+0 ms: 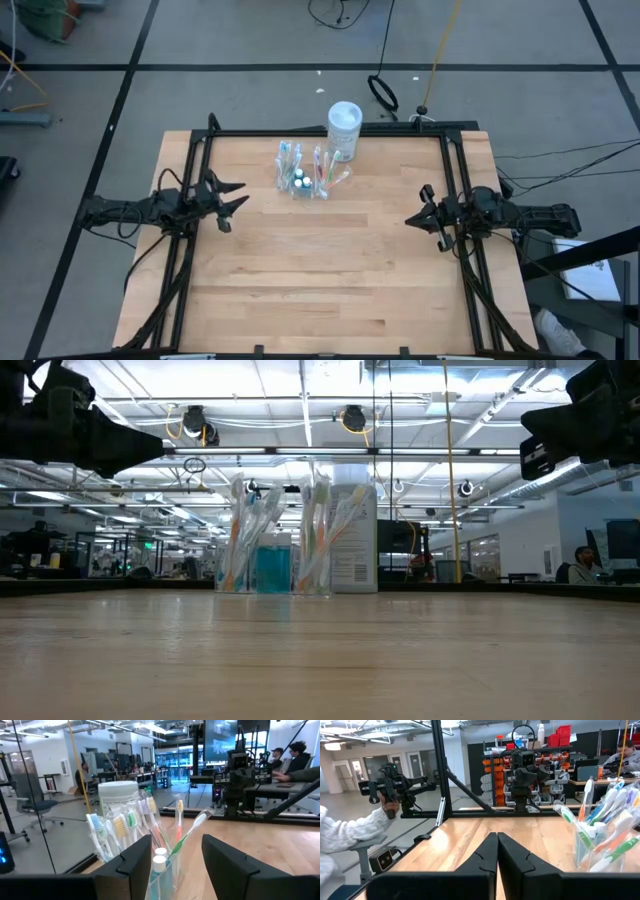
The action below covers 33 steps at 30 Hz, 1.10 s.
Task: Pick & Place toothbrushing station
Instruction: Return to Home Position
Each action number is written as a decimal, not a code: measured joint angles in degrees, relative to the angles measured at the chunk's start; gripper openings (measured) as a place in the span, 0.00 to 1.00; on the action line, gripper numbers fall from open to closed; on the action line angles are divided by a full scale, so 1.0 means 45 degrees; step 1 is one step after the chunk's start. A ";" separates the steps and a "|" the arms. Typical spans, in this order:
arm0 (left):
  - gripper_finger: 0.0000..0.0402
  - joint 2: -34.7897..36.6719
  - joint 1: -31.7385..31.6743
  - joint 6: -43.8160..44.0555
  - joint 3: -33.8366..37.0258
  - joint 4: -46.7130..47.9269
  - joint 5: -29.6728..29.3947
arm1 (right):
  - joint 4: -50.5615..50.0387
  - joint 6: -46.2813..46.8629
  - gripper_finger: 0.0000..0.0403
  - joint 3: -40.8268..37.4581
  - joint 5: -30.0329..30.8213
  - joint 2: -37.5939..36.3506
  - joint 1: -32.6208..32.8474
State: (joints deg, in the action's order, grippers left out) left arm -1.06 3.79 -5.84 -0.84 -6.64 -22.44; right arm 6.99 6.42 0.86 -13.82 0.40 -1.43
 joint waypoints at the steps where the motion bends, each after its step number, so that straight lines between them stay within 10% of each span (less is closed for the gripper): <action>1: 0.44 0.0000 0.0000 0.0069 -0.0001 0.0045 0.0000 | -0.0030 0.0000 0.00 0.0000 0.0000 0.0000 0.0000; 33: 0.44 -0.0005 0.0000 -0.0065 -0.0020 0.0385 -0.0010 | 0.0007 0.0000 0.01 -0.0015 0.0042 0.0000 0.0000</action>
State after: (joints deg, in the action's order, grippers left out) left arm -1.08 3.79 -6.13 -0.93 -4.91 -22.48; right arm 7.03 6.42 0.80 -13.63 0.40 -1.43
